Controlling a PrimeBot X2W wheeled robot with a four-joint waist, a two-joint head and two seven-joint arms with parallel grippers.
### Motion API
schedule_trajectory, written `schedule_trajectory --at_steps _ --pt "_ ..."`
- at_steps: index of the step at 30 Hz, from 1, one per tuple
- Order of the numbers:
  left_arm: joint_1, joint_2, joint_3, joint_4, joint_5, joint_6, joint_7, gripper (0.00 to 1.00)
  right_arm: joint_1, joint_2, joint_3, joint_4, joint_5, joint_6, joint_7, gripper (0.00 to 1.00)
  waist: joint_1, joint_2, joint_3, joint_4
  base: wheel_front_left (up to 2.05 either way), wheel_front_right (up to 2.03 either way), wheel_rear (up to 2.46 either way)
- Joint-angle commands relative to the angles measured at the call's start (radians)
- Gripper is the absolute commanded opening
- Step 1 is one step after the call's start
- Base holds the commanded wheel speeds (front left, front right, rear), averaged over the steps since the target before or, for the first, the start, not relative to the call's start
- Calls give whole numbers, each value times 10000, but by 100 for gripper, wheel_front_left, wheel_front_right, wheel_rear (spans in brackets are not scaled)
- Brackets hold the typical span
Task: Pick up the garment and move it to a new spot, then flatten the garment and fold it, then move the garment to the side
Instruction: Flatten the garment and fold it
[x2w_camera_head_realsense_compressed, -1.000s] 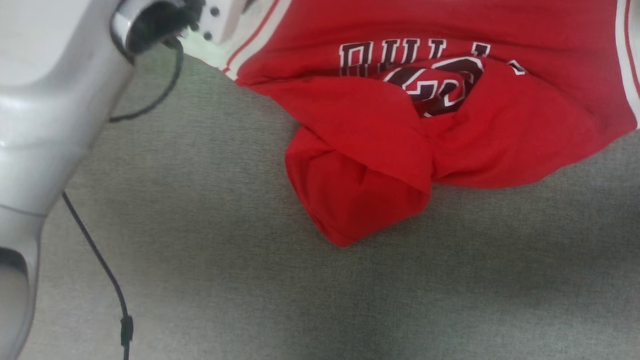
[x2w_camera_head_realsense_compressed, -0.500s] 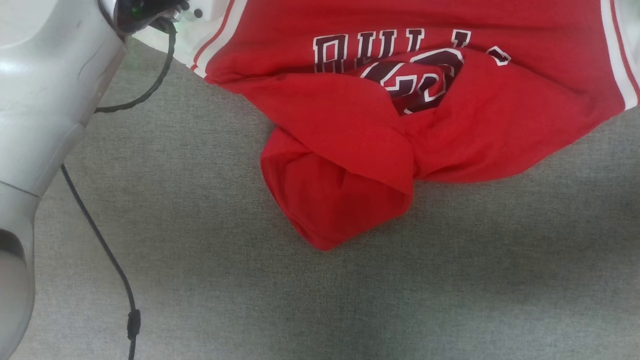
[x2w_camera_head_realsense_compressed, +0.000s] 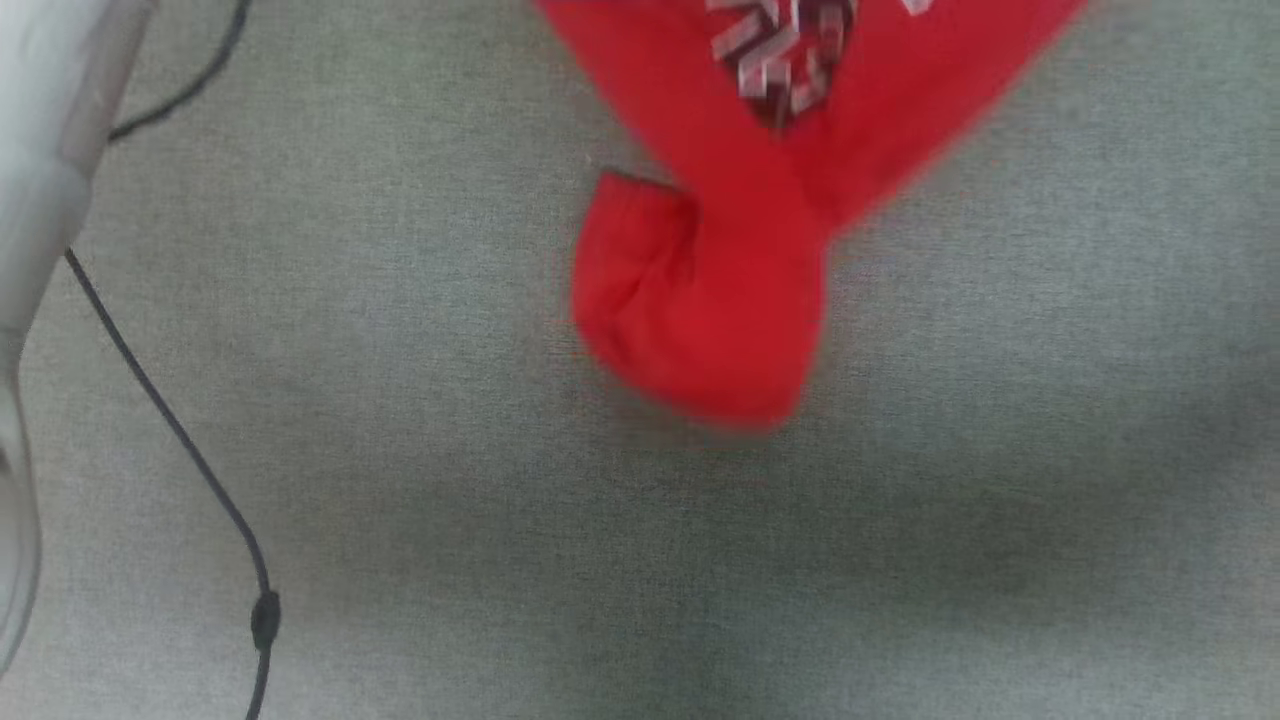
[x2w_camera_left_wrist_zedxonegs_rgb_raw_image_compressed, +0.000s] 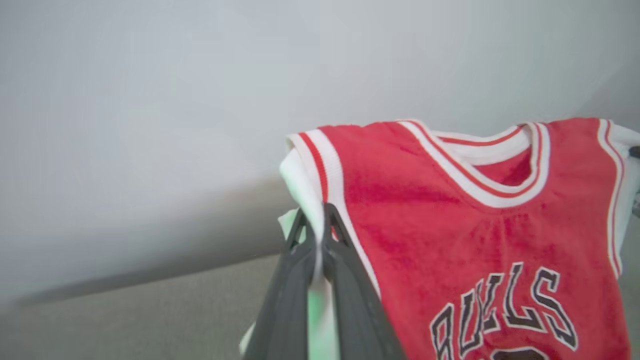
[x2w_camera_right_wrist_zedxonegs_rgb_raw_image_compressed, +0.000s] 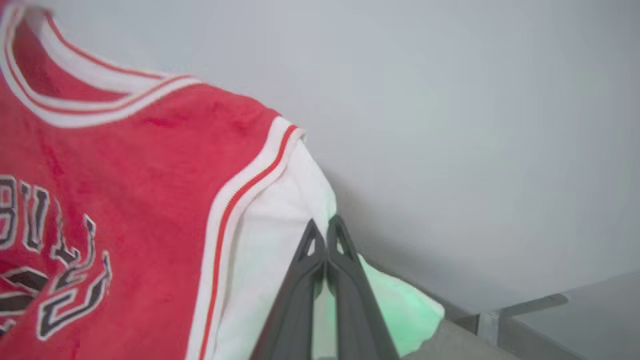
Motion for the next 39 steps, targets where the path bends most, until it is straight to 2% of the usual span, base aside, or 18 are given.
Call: schedule_trajectory --at_steps 1,4,8,11,14,19,22,26,29,32,36,39 --pt "-317 -224 161 318 77 17 -498 0 -443 290 -388 524 138 -18 -494 0 0 0 -100 -46 0 0 0" --pt "-1096 -517 680 1020 20 171 -1632 0 -1163 1052 -1152 1795 140 -20 -1650 0 0 0 -193 -88 0 0 0" --pt "-2113 -769 1461 1636 -220 142 -3303 0 -2430 1949 -2038 3475 -238 -20 -3410 0 0 0 -354 -220 0 0 0" --pt "-2734 -831 1855 1905 -280 73 -3891 0 -3096 2459 -2365 4430 -488 -20 -4343 0 0 0 -511 -298 0 0 0" --pt "-2808 -898 1917 2027 -277 13 -4046 0 -3266 2723 -2243 4964 -715 -20 -4449 0 0 0 -703 -313 0 0 0" --pt "-1832 -694 1497 1455 -543 -5 -3850 0 -2439 2589 -1564 4927 -924 -20 -4175 0 0 0 -953 -302 0 0 0" --pt "-862 -420 1211 642 -899 -8 -3589 0 -1689 2260 -1303 4433 -621 -20 -3971 0 0 0 -1144 -323 0 0 0" --pt "1129 318 663 -1119 -1648 -12 -3255 0 50 1629 -657 3104 -298 -18 -3913 0 0 0 -1494 -360 0 0 0" --pt "2761 1314 202 -2718 -2393 -11 -2810 0 1438 896 -213 1830 100 -20 -3811 0 0 0 -1770 -413 0 0 0" --pt "4334 2057 -157 -4002 -2860 -13 -2853 0 2959 23 15 473 907 -20 -3458 0 0 0 -2007 -387 0 0 0" --pt "6265 2873 -625 -5559 -3314 -14 -3191 0 4748 -1199 321 -1173 1597 -20 -3064 0 0 0 -2356 -342 0 0 0" --pt "7139 3143 -861 -6057 -3453 -14 -3387 0 5553 -1742 374 -1946 2052 -20 -2889 0 0 0 -2521 -358 0 0 0"
